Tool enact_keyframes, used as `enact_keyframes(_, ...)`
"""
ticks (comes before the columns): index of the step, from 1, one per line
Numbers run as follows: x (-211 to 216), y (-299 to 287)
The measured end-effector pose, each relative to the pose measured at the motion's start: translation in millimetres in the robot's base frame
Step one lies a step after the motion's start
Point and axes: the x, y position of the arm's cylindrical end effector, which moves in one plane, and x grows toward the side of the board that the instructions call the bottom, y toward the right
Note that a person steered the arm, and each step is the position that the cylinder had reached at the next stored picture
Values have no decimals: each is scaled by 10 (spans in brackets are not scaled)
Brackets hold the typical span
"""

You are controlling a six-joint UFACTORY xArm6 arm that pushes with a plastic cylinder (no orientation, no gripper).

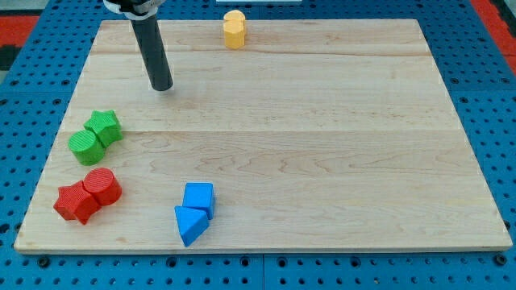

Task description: Separate the heart from the hexagon

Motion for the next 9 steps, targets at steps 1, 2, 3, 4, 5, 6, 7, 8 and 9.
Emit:
enact_keyframes(1, -66, 0)
enact_keyframes(2, -98, 0)
enact_keyframes(3, -310, -4)
enact_keyframes(4, -659, -60)
enact_keyframes(5, -1222, 102)
enact_keyframes(6, -1535, 383)
enact_keyframes(7, -1531, 675)
enact_keyframes(8, -1528, 1559)
enact_keyframes(9, -1532, 2028)
